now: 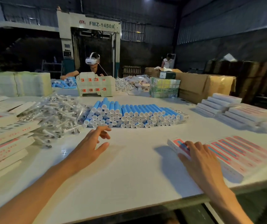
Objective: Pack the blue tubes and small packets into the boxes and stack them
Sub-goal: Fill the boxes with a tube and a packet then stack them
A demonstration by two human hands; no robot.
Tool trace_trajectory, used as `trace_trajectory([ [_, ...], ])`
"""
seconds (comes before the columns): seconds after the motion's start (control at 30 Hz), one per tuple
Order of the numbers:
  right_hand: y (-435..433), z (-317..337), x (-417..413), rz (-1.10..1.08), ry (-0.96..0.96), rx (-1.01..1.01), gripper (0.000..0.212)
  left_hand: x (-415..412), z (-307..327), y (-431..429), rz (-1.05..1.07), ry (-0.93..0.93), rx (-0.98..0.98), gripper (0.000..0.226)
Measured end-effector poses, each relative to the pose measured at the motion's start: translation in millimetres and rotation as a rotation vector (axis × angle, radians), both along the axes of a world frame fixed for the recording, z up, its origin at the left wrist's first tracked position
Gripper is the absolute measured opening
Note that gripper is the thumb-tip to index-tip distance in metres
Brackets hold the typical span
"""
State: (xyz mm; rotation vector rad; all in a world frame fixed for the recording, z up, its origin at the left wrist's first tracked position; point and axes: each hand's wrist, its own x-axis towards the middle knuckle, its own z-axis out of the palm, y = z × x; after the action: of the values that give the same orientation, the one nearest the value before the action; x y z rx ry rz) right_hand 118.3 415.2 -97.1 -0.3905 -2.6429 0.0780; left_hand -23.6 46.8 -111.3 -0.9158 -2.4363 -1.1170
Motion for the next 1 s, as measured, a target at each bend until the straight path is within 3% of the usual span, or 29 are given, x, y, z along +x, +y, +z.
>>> trace_trajectory([
  [0.17, 39, -16, 20, -0.211, -0.039, 0.187, 0.044, 4, 2, 0, 0.0, 0.038, -0.053, 0.037],
  [0.53, 38, -19, 22, -0.301, 0.079, 0.212, 0.043, 11, 8, 0, -0.008, 0.04, -0.119, 0.027],
  [0.73, 29, -13, 15, -0.332, 0.015, 0.234, 0.043, 14, 11, -1, -0.009, 0.012, -0.154, 0.028],
  [0.87, 2, 8, -4, -0.142, 0.127, 0.167, 0.039, 19, 16, 0, 0.013, -0.014, -0.173, 0.027],
  [1.0, -57, 36, -49, 0.251, 0.267, -0.102, 0.017, 20, 19, -2, 0.138, 0.019, -0.225, 0.024],
])
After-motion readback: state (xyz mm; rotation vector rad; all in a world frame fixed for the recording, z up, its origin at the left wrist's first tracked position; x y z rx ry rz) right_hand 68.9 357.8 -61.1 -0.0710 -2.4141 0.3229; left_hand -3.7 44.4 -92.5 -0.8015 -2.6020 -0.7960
